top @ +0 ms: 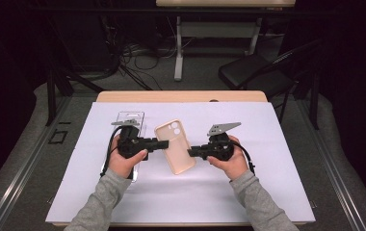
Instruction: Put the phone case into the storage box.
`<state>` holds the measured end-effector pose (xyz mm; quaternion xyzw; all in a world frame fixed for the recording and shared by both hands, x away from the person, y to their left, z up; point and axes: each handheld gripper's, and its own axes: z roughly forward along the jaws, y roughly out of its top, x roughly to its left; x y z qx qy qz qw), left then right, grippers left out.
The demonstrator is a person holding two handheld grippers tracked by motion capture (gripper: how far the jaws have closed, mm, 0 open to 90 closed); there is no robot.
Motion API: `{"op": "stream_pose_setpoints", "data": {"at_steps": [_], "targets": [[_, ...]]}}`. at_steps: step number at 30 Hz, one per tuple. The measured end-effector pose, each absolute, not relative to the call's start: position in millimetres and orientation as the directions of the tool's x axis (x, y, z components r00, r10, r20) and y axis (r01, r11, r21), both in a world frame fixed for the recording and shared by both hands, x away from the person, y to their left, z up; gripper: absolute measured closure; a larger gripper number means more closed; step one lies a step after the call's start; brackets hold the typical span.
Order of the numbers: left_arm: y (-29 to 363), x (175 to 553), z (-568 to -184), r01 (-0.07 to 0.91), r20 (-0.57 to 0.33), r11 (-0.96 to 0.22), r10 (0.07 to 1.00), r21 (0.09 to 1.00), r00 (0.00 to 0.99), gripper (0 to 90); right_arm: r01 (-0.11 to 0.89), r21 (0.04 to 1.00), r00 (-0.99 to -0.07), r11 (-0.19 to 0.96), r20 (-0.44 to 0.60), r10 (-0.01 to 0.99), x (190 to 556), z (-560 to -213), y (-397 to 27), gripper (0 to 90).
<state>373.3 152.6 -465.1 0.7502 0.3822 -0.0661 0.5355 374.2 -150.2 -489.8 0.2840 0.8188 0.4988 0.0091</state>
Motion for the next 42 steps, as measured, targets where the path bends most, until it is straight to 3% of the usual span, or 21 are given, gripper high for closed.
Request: {"op": "stream_pose_setpoints", "data": {"at_steps": [16,24,42], "targets": [[151.7,375.1,-468.9,0.625,-0.469,-0.118,0.558,0.772,0.685,52.6,0.473,0.814,-0.804,0.337,0.243,0.542,378.1,-492.7,-156.7,83.3],[151.2,374.2,-468.5,0.567,-0.399,-0.111,0.601,0.816,0.692,42.5,0.493,0.806,-0.78,0.329,0.241,0.578,380.5,-495.2,-160.7,83.3],[151.5,370.6,-462.4,0.524,-0.304,-0.16,0.66,0.836,0.687,38.1,0.499,0.805,-0.75,0.321,0.215,0.626,381.4,-498.2,-161.6,83.2]]}}
